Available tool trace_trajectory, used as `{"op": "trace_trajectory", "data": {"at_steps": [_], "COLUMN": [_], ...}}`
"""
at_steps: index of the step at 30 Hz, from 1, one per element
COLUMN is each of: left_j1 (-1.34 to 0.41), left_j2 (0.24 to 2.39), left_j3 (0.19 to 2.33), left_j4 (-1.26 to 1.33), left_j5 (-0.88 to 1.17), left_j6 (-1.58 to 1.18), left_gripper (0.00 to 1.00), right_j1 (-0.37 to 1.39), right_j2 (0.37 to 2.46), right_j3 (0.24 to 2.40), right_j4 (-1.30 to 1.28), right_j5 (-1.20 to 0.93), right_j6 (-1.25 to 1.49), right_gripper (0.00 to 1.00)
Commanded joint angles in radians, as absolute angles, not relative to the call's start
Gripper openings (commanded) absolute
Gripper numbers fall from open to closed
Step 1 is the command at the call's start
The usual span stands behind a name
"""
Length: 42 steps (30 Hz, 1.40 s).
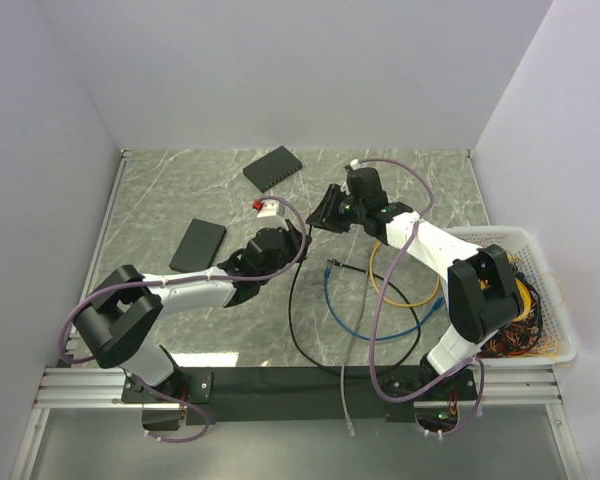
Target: Insert the plug into the switch port
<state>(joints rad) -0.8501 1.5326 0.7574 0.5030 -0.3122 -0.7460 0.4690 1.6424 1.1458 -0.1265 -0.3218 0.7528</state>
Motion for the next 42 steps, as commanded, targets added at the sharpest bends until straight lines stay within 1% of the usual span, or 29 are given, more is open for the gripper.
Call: {"op": "trace_trajectory", "data": {"at_steps": [1, 4, 5, 7, 8, 10, 11, 12, 13, 15, 18, 19, 21, 23, 24, 25, 26, 28, 29, 31, 33, 36, 37, 38, 42], "left_j1": [-0.861, -0.862, -0.862, -0.864, -0.864, -0.864, -0.864, -0.864, -0.864, -0.864, -0.864, -0.864, -0.862, -0.862, -0.862, -0.861, -0.854, -0.830, -0.825, -0.825, -0.813, -0.743, -0.691, -0.657, -0.474], "left_j2": [1.520, 1.525, 1.526, 1.532, 1.535, 1.545, 1.549, 1.554, 1.565, 1.575, 1.591, 1.597, 1.614, 1.615, 1.614, 1.600, 1.591, 1.583, 1.586, 1.580, 1.513, 1.387, 1.358, 1.332, 1.243], "left_j3": [0.790, 0.792, 0.792, 0.795, 0.796, 0.805, 0.810, 0.816, 0.831, 0.838, 0.841, 0.853, 0.862, 0.873, 0.873, 0.868, 0.867, 0.894, 0.916, 0.954, 0.898, 0.813, 0.801, 0.792, 0.767], "left_j4": [0.529, 0.529, 0.529, 0.526, 0.526, 0.517, 0.511, 0.505, 0.497, 0.477, 0.447, 0.433, 0.416, 0.402, 0.391, 0.385, 0.382, 0.330, 0.281, 0.122, 0.095, 0.078, 0.062, 0.031, -0.032], "left_j5": [-0.324, -0.325, -0.325, -0.327, -0.328, -0.325, -0.324, -0.319, -0.315, -0.311, -0.336, -0.348, -0.353, -0.357, -0.363, -0.368, -0.350, -0.293, -0.290, -0.401, -0.471, -0.479, -0.488, -0.486, -0.480], "left_j6": [-0.762, -0.765, -0.765, -0.767, -0.769, -0.772, -0.772, -0.773, -0.772, -0.773, -0.805, -0.811, -0.821, -0.822, -0.824, -0.824, -0.804, -0.758, -0.737, -0.704, -0.686, -0.701, -0.712, -0.724, -0.713], "left_gripper": [0.00, 0.00, 0.00, 0.00, 0.00, 0.00, 0.00, 0.00, 0.05, 0.10, 0.09, 0.06, 0.07, 0.22, 0.31, 0.49, 0.55, 0.65, 0.66, 0.66, 0.67, 0.69, 0.80, 0.83, 0.76], "right_j1": [0.479, 0.480, 0.480, 0.482, 0.482, 0.486, 0.488, 0.489, 0.492, 0.494, 0.495, 0.497, 0.505, 0.506, 0.506, 0.506, 0.506, 0.505, 0.505, 0.503, 0.502, 0.500, 0.500, 0.502, 0.537], "right_j2": [1.647, 1.641, 1.641, 1.640, 1.641, 1.641, 1.641, 1.641, 1.640, 1.632, 1.617, 1.611, 1.600, 1.594, 1.588, 1.585, 1.580, 1.566, 1.562, 1.563, 1.575, 1.598, 1.608, 1.624, 1.670], "right_j3": [1.192, 1.189, 1.187, 1.187, 1.189, 1.189, 1.189, 1.190, 1.193, 1.197, 1.198, 1.198, 1.198, 1.207, 1.209, 1.213, 1.218, 1.230, 1.239, 1.276, 1.302, 1.316, 1.319, 1.325, 1.380], "right_j4": [-0.115, -0.117, -0.115, -0.118, -0.121, -0.123, -0.123, -0.127, -0.130, -0.140, -0.141, -0.143, -0.146, -0.158, -0.170, -0.179, -0.192, -0.233, -0.254, -0.336, -0.394, -0.434, -0.440, -0.455, -0.488], "right_j5": [-0.302, -0.296, -0.296, -0.296, -0.298, -0.296, -0.293, -0.293, -0.282, -0.275, -0.275, -0.276, -0.279, -0.275, -0.270, -0.262, -0.253, -0.209, -0.184, -0.097, -0.043, -0.002, -0.002, 0.024, 0.055], "right_j6": [0.735, 0.733, 0.732, 0.732, 0.732, 0.730, 0.729, 0.726, 0.724, 0.713, 0.703, 0.701, 0.690, 0.672, 0.664, 0.654, 0.632, 0.598, 0.579, 0.508, 0.447, 0.404, 0.399, 0.390, 0.367], "right_gripper": [0.36, 0.30, 0.25, 0.20, 0.15, 0.09, 0.03, 0.01, 0.00, 0.00, 0.00, 0.00, 0.00, 0.00, 0.00, 0.00, 0.00, 0.00, 0.00, 0.00, 0.00, 0.00, 0.00, 0.00, 0.00]}}
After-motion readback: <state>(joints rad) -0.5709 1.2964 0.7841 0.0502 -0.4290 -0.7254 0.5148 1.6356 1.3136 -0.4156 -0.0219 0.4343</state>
